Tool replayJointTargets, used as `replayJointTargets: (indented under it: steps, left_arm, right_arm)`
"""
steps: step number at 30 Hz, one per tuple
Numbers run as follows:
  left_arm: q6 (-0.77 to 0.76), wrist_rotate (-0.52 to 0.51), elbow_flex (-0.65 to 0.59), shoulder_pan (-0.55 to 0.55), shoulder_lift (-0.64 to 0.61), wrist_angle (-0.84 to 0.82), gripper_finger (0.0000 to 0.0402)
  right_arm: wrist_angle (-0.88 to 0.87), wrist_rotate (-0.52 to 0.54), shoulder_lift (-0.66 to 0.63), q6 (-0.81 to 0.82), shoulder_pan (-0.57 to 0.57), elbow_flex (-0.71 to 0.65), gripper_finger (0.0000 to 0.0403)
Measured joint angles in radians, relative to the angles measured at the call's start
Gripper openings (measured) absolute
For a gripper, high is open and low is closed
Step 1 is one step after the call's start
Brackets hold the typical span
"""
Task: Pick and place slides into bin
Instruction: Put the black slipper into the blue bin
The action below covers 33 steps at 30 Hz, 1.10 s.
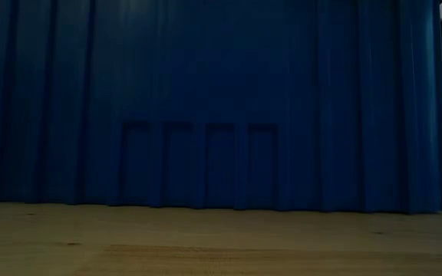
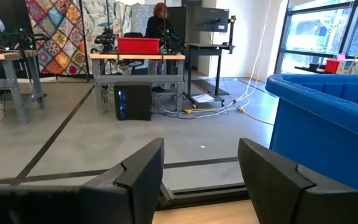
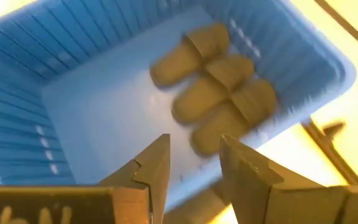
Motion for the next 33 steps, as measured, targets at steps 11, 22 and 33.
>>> replayJointTargets:
  steps: [11, 22, 33]
  left_arm:
    - [0.000, 0.000, 0.000, 0.000, 0.000, -0.001, 0.0202]
    - [0.000, 0.000, 0.000, 0.000, 0.000, -0.001, 0.0202]
    - [0.000, -0.011, 0.000, 0.000, 0.000, -0.002, 0.0202]
  right_arm:
    - [0.003, -0.027, -0.268, -0.009, 0.106, -0.602, 0.0139]
    - [0.230, -0.028, -0.313, -0.088, 0.228, -1.059, 0.0139]
    - [0.580, 0.074, -0.380, -0.077, 0.285, -1.364, 0.0139]
